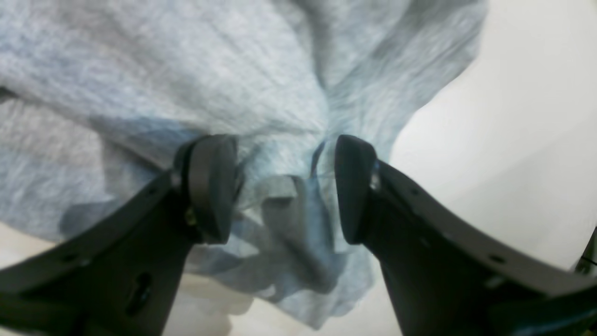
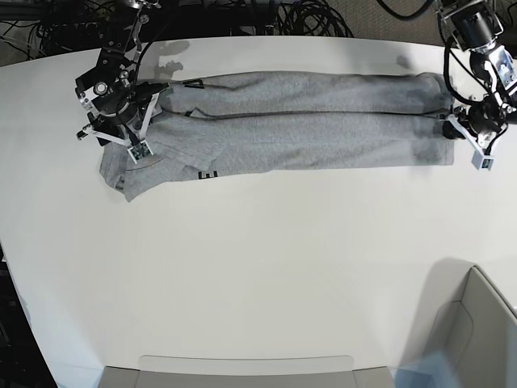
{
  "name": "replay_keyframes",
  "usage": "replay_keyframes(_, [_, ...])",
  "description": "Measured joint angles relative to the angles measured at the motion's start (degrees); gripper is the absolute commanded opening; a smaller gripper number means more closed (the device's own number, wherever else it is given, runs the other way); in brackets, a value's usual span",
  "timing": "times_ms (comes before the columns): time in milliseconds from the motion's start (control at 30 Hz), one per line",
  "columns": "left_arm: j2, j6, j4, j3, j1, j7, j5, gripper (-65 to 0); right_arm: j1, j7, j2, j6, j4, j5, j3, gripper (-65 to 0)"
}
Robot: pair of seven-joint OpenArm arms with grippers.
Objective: Fold the T-shirt properly
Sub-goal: 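Hold both ends of the folded grey strip with both grippers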
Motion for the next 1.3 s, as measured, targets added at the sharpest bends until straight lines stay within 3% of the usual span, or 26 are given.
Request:
replay_keyframes(200, [0.6,0.2,0.0,-0.1,-0.3,-0.5,0.5,-65.0,0.0,0.0,0.0,0.0,0.0,0.0,0.0,-31.2])
replay_keyframes(367, [2.4,0.2,-0.5,-6.4,-3.1,0.1,1.8,-65.0,0.6,-0.1,0.0,0.0,-0.2,0.0,0.0,-31.2])
replay_keyframes(767, [1.7,1.3,-2.3,-7.7,-13.3,-1.1,19.6,-65.0,2.8,0.2,-0.2,0.0,-2.9,0.4,0.2,-31.2])
replay_keyframes(1100, [1.6,1.5,-2.2,-7.6,-13.4,-1.4,20.6,-65.0,2.8,0.1,-0.1,0.0,-2.9,0.0,0.2,-31.2])
replay_keyframes(1300, [1.4,1.7,-1.3,-7.9,-11.2,-1.6,19.5,-48.2,2.8,0.1,-0.1,0.0,-2.9,0.0,0.2,-31.2])
